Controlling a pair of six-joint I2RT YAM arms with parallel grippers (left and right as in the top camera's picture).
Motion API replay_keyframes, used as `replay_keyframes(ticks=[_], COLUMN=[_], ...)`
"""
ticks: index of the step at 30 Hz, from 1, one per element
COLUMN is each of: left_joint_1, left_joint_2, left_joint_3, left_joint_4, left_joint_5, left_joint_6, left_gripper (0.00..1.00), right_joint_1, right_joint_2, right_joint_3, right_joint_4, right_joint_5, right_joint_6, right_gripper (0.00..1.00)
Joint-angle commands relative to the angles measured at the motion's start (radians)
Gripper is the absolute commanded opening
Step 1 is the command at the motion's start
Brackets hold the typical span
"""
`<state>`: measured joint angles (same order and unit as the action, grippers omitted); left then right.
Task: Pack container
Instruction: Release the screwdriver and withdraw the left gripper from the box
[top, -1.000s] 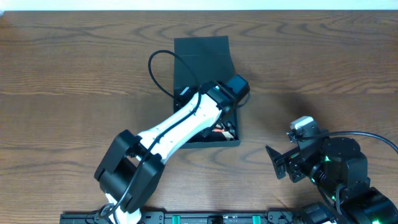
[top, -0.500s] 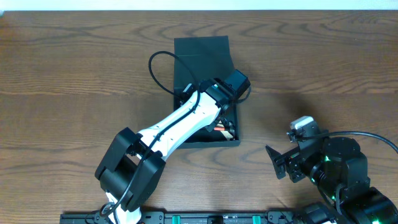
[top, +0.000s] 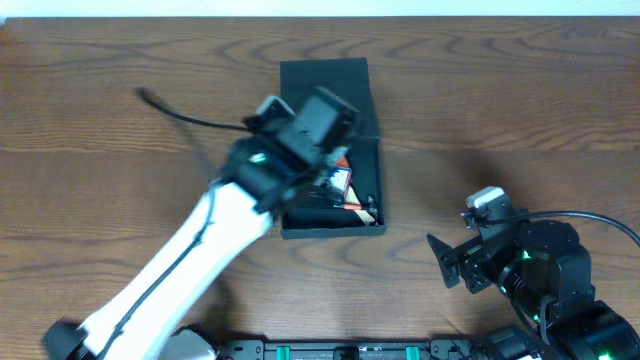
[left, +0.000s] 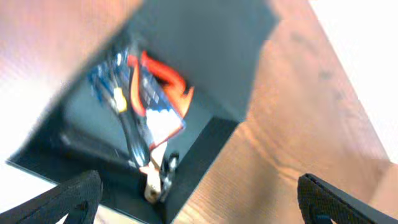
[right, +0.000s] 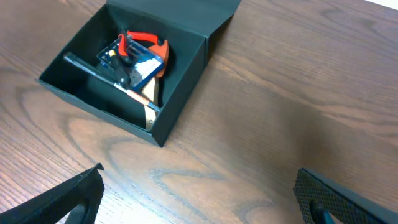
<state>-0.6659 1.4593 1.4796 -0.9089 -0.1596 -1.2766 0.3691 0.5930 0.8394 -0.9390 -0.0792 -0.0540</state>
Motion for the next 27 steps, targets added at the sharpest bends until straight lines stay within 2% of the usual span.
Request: replay_keyframes(ticks=[1, 4, 10, 14, 17, 27], left_joint_1=[0.048, 0.082, 0.093, 0.093, 0.093, 0.093], left_joint_2=[-0.073, -0.154, -0.263, -0.301, -0.317, -0.304], left_joint_3=[0.0, 0.0, 0.0, 0.0, 0.0, 0.0], left_joint_4=[-0.005, -0.004, -0.009, -0.018, -0.056, -0.135], left_joint_5=[-0.019, -0.019, -0.02, -0.02, -0.02, -0.019], left_joint_6=[0.345, 0.504, 0.531, 0.738, 0.835, 0.85], left_gripper=[0.99, 0.99, 0.99, 0.99, 0.99, 0.99], right_joint_1=[-0.008, -0.009, -0.008, -0.009, -0.009, -0.009], right_joint_2=[-0.005, -0.005, -0.005, -0.005, -0.005, -0.005], right_joint_3=[-0.001, 0.0, -0.001, 0.0, -0.001, -0.001], right_joint_4=[0.0, 0.0, 0.0, 0.0, 0.0, 0.019], right_joint_5=[-0.007, -0.007, -0.007, -0.007, -0.007, -0.006], right_joint_6=[0.016, 0.016, 0.016, 0.016, 0.016, 0.015], right_gripper=[0.99, 0.99, 0.99, 0.99, 0.99, 0.99])
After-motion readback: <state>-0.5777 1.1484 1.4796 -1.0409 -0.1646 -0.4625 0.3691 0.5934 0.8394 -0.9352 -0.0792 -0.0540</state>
